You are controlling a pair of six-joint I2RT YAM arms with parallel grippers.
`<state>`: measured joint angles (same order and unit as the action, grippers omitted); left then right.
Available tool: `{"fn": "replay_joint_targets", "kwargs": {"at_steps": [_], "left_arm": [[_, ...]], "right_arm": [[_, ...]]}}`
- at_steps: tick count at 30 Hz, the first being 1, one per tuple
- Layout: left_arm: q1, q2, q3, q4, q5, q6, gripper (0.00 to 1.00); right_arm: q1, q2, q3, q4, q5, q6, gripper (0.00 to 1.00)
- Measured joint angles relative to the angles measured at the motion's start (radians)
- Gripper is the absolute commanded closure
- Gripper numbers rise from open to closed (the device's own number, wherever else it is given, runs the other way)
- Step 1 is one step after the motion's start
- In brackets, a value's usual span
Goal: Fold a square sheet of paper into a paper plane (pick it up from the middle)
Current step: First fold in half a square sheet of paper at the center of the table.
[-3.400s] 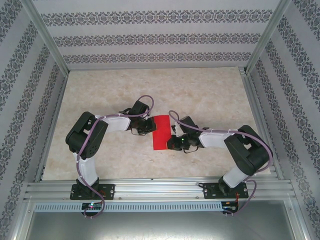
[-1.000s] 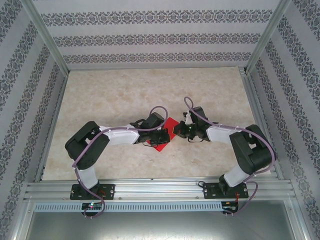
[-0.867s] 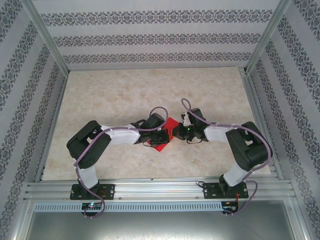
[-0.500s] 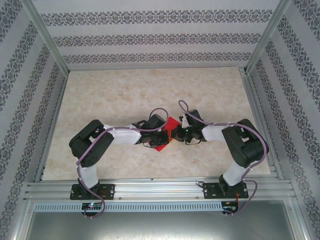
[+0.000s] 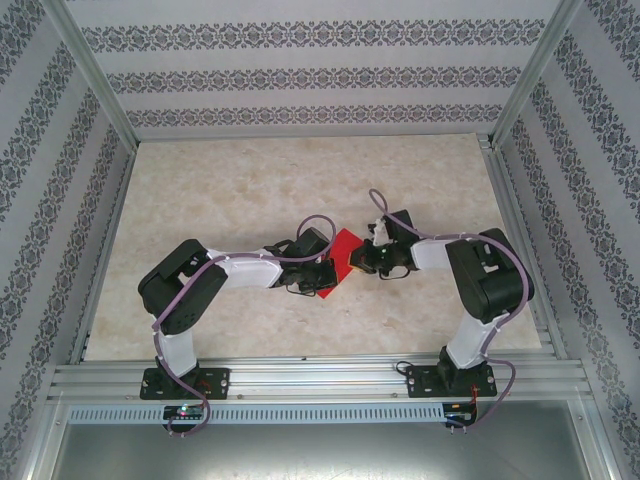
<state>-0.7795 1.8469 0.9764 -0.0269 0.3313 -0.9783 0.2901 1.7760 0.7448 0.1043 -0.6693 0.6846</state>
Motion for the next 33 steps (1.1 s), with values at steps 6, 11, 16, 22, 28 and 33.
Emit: {"fn": "replay_joint_targets", "kwargs": {"at_steps": [6, 11, 16, 22, 28, 33], "left_arm": [[0.0, -0.002, -0.01, 0.014, 0.0, -0.007, 1.0], [0.0, -0.002, -0.011, 0.016, 0.0, -0.007, 1.0], [0.0, -0.002, -0.011, 0.016, 0.0, -0.007, 1.0], [0.0, -0.003, 0.01, -0.024, 0.004, 0.01, 1.0], [0.0, 0.002, 0.059, -0.094, 0.005, 0.058, 1.0], [0.0, 0.002, 0.097, -0.096, 0.016, 0.093, 0.98]], "right_arm": [[-0.1, 0.051, 0.071, -0.031, -0.016, -0.004, 1.0], [-0.152, 0.087, 0.13, -0.063, -0.009, -0.003, 1.0], [-0.176, 0.094, 0.151, -0.077, 0.006, -0.003, 1.0], [-0.196, 0.014, 0.114, -0.046, 0.061, -0.003, 1.0], [-0.076, -0.161, 0.008, 0.006, 0.082, 0.002, 1.0], [0.011, -0.14, -0.055, 0.043, 0.085, 0.027, 1.0]]}}
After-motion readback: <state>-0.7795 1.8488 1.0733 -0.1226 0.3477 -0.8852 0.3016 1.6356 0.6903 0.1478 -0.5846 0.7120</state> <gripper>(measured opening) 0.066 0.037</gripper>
